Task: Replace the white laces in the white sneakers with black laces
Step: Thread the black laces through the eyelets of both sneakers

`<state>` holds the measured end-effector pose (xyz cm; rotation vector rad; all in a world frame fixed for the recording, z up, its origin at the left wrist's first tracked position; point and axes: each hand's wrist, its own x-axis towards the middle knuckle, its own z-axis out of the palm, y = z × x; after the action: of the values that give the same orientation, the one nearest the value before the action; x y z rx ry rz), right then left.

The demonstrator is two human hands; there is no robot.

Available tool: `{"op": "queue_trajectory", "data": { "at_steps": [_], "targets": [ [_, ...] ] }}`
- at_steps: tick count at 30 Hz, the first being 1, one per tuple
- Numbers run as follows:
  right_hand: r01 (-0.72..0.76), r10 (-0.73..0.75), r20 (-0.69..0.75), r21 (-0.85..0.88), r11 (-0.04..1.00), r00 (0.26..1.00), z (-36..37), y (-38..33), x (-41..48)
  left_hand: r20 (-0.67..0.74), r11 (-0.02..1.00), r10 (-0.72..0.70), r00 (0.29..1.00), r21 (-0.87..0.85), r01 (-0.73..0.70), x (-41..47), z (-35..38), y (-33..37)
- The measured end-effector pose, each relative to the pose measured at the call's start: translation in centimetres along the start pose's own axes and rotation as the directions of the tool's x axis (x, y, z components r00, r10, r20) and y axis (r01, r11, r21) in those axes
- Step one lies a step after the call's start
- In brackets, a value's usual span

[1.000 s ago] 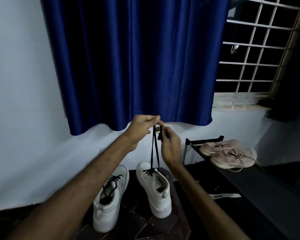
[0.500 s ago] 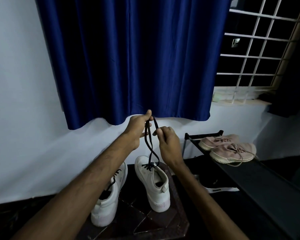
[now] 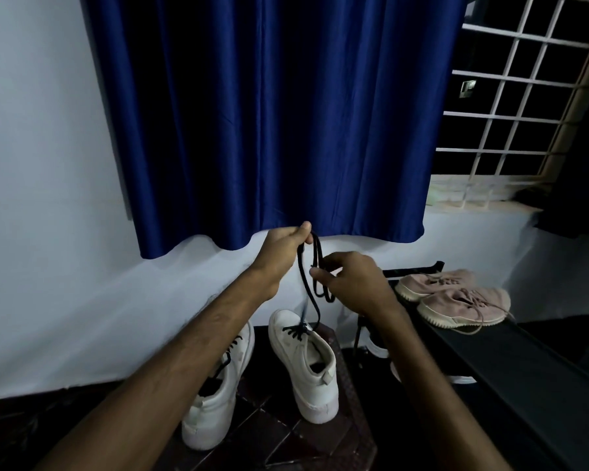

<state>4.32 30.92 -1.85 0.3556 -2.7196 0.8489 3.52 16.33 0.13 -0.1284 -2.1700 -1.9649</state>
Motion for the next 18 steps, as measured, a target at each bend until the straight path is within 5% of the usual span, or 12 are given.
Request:
{"op": "queue_trajectory", "data": {
  "at_steps": [3,8,10,12,14,16,18],
  "targets": [
    [0.083,-0.084,-0.083,-0.011,0.996,0.993,0.2,-0.4,0.7,0.068,0.988,0.136,0.988,0.064,-0.140,-0.4,0.0,0.4],
    [-0.040,-0.039,0.124,0.575,0.817,0.992,-0.2,-1.6,0.4,0.153,0.964,0.230,0.961,0.099,-0.247,-0.2,0.4,0.8],
    [0.013,-0.004,-0.017,0.503,0.864,1.000,-0.2,-1.4,0.0,0.112,0.961,0.253,0.961,0.083,-0.263,0.0,0.3,0.8],
    [0.094,-0.044,-0.299,0.156,0.983,0.953,-0.1,-0.9,-0.2,0.037,0.962,0.251,0.967,0.099,-0.254,0.2,0.1,0.5],
    [0.105,-0.063,-0.371,0.094,0.990,0.927,-0.5,-0.7,-0.2,-0.001,0.968,0.233,0.972,0.101,-0.232,0.2,0.3,0.2],
    [0.062,0.008,-0.140,0.491,0.869,0.990,-0.8,-0.9,-0.2,-0.025,0.970,0.224,0.974,0.105,-0.220,0.3,0.5,-0.1],
    [-0.157,-0.018,0.198,0.827,0.539,0.980,-1.4,-1.5,-1.1,-0.091,0.977,0.208,0.974,0.064,-0.203,0.7,0.4,-0.2]
  ]
}}
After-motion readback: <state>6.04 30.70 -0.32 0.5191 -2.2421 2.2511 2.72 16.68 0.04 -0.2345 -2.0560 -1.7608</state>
